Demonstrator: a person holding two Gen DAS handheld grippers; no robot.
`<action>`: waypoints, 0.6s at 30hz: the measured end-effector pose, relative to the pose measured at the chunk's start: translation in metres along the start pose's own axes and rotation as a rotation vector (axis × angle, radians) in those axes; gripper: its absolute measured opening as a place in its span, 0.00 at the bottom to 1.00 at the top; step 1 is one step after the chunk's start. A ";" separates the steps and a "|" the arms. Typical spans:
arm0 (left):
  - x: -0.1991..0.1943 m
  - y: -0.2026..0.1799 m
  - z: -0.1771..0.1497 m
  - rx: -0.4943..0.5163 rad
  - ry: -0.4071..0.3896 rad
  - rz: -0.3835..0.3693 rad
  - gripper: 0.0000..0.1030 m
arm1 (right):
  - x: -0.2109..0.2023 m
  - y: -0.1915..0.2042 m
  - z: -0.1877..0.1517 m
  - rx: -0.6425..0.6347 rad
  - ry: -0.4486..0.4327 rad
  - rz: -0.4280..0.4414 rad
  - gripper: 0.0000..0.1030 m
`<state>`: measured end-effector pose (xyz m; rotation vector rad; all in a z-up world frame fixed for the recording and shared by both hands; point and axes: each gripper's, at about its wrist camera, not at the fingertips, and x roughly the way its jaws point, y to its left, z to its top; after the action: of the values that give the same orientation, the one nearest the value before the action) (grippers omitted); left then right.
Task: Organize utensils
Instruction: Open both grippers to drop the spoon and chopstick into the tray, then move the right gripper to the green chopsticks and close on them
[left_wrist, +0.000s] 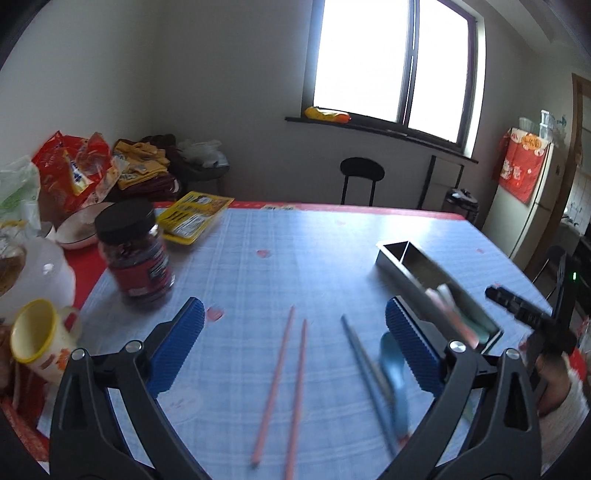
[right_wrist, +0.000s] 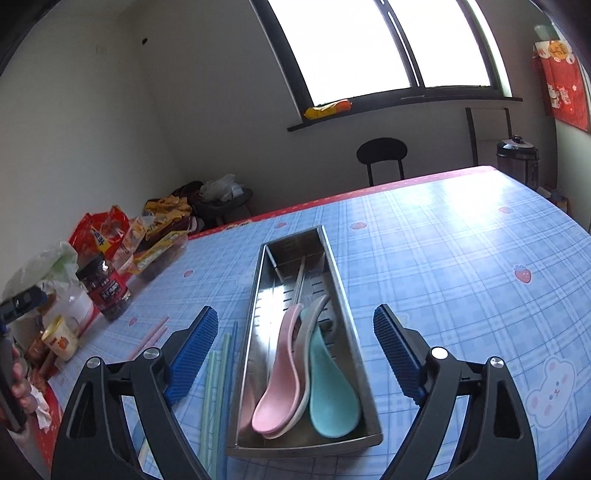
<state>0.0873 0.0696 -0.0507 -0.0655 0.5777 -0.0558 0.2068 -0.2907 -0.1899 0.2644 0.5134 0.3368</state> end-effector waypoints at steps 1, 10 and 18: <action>-0.003 0.006 -0.007 0.011 0.009 0.005 0.94 | -0.001 0.003 -0.001 -0.004 0.005 0.003 0.82; -0.004 0.023 -0.058 0.039 0.009 -0.108 0.94 | -0.007 0.042 -0.026 -0.039 0.161 0.114 0.82; 0.016 0.031 -0.079 -0.011 0.033 -0.131 0.94 | -0.027 0.077 -0.054 -0.140 0.224 0.122 0.61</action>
<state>0.0586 0.0960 -0.1283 -0.1127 0.6058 -0.1811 0.1379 -0.2217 -0.1979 0.1224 0.6929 0.5223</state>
